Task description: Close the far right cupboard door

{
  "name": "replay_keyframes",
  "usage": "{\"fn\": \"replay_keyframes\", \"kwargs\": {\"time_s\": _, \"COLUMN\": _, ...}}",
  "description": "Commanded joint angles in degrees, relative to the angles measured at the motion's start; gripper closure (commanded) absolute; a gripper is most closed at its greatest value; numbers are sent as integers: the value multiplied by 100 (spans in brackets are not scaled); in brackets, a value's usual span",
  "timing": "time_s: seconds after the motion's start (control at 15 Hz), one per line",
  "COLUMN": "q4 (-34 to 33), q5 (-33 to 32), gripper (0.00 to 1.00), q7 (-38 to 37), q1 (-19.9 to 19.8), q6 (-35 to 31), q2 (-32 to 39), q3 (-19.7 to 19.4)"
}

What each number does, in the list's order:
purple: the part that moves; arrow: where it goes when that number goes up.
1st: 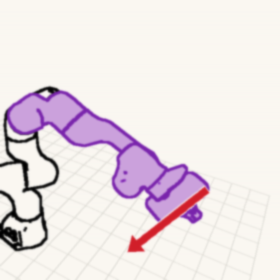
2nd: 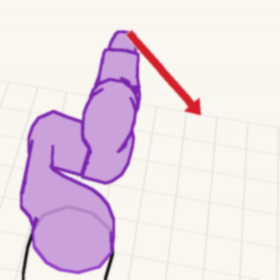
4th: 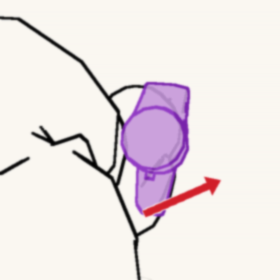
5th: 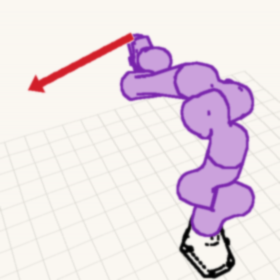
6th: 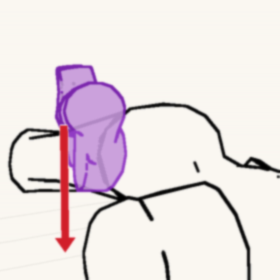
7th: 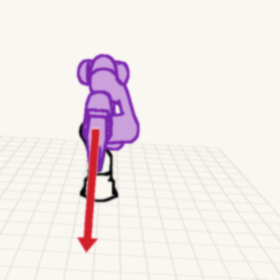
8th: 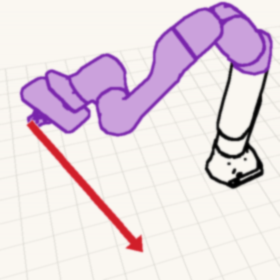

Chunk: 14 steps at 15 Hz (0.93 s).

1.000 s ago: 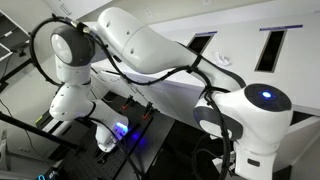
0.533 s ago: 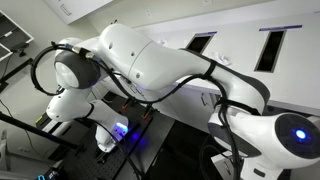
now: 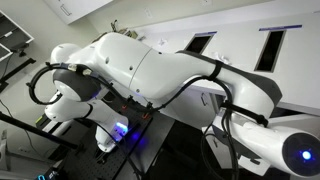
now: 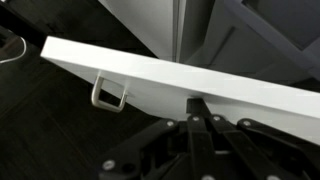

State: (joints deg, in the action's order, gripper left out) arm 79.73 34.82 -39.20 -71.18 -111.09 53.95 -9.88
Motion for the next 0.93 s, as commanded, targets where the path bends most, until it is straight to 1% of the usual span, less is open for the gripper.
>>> {"fn": "replay_keyframes", "kwargs": {"time_s": 0.0, "q4": 287, "q5": 328, "gripper": 100, "q7": 223, "q1": 181, "q6": 111, "q2": -207, "q3": 173}}
{"fn": "replay_keyframes", "kwargs": {"time_s": 0.33, "q4": 927, "q5": 545, "gripper": 100, "q7": 598, "q1": 798, "q6": -891, "q2": -460, "q3": 127}}
{"fn": "replay_keyframes", "kwargs": {"time_s": 0.6, "q4": 1544, "q5": 966, "gripper": 100, "q7": 829, "q1": 1211, "q6": -1839, "q2": -743, "q3": 119}}
{"fn": "replay_keyframes", "kwargs": {"time_s": 0.8, "q4": 2270, "q5": 1294, "gripper": 100, "q7": 1363, "q1": 1468, "q6": -2689, "q2": -1220, "q3": -19}}
{"fn": "replay_keyframes", "kwargs": {"time_s": 0.87, "q4": 2514, "q5": 1318, "gripper": 100, "q7": 1595, "q1": 1527, "q6": -2864, "q2": -1410, "q3": -93}}
